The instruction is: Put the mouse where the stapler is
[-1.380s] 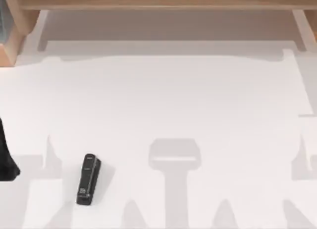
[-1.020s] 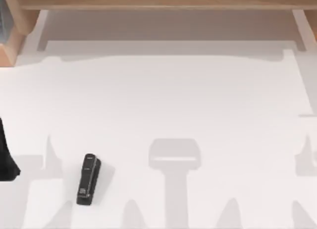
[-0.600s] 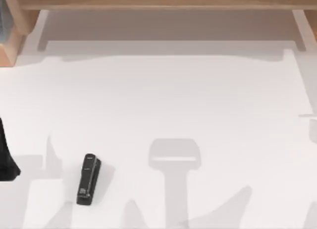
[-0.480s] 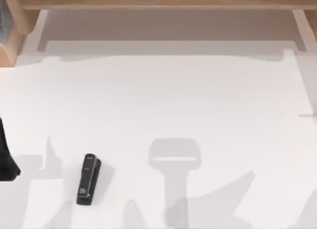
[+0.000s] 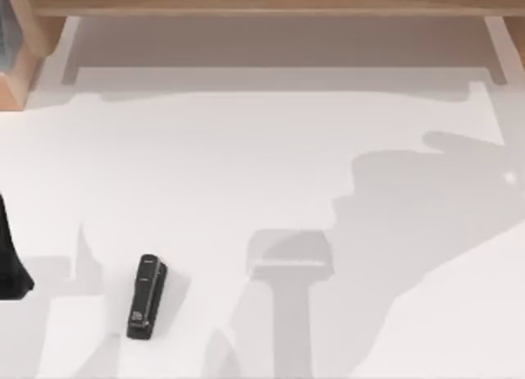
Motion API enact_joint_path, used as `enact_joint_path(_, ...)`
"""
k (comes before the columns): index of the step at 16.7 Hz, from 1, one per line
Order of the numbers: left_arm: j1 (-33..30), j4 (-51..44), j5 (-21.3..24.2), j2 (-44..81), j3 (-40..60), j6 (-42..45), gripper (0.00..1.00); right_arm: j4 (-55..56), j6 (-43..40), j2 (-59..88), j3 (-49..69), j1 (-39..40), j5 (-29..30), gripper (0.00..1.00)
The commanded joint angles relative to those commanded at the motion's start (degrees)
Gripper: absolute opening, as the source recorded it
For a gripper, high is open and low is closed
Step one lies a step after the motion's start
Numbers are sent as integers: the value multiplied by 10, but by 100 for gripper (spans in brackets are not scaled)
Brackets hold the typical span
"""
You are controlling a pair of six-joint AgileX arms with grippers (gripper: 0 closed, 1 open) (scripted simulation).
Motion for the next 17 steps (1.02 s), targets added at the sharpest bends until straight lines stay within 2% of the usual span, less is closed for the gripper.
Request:
enact_joint_path(4,0,0,0,0,0,0,100,-86,-22,215,187,8,-4,100)
enact_joint_path(8,0,0,0,0,0,0,100,-132,-34,338,293,15,-8,100)
enact_joint_path(11,0,0,0,0,0,0,100,-142,-37,372,331,19,-12,100)
enact_joint_path(17,0,0,0,0,0,0,100,-142,-37,375,333,16,-12,100)
